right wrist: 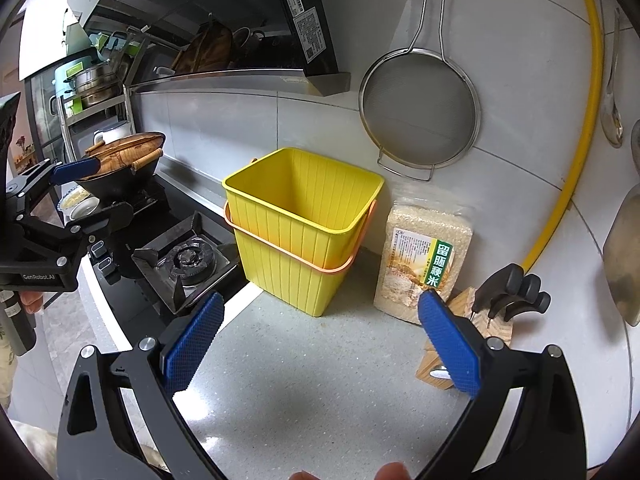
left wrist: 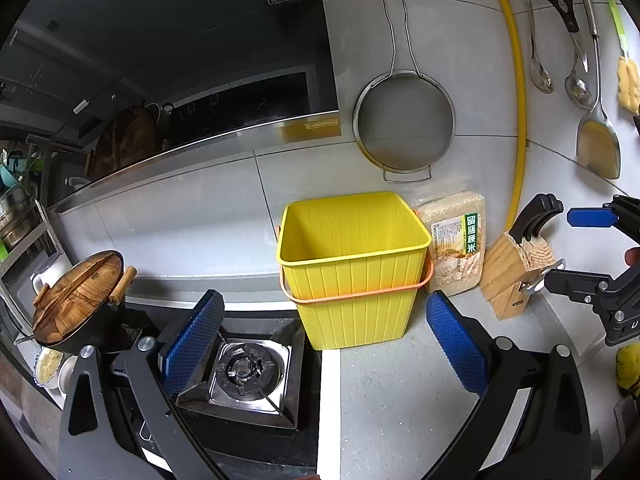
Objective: Collect trash
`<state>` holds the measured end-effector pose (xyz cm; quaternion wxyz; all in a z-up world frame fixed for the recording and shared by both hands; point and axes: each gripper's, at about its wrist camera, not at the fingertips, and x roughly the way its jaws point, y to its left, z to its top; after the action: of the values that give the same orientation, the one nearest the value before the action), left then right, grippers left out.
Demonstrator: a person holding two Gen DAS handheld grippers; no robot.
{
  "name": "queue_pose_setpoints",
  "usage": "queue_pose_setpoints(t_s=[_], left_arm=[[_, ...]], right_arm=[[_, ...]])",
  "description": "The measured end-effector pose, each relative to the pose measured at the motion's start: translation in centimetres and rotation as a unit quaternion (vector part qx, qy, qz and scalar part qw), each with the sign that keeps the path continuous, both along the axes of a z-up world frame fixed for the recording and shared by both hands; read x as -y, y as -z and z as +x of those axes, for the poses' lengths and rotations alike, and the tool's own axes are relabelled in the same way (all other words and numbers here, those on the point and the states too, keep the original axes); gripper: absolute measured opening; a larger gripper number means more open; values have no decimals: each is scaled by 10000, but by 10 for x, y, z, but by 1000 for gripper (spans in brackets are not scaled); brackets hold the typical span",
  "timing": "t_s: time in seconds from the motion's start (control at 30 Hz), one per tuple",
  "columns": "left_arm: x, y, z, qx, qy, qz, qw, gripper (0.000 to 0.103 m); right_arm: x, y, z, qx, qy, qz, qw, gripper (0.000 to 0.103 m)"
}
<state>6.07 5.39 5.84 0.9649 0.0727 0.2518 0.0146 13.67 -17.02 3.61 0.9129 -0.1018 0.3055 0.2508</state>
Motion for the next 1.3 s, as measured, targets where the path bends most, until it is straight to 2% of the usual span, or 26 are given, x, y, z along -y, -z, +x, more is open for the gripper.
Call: queue_pose_setpoints(t_s=[1.3], left_arm=[[6,-4,-5,11,99,-51,9999,99]], right_arm=[[0,3,-3,-44,12,58,10000,95]])
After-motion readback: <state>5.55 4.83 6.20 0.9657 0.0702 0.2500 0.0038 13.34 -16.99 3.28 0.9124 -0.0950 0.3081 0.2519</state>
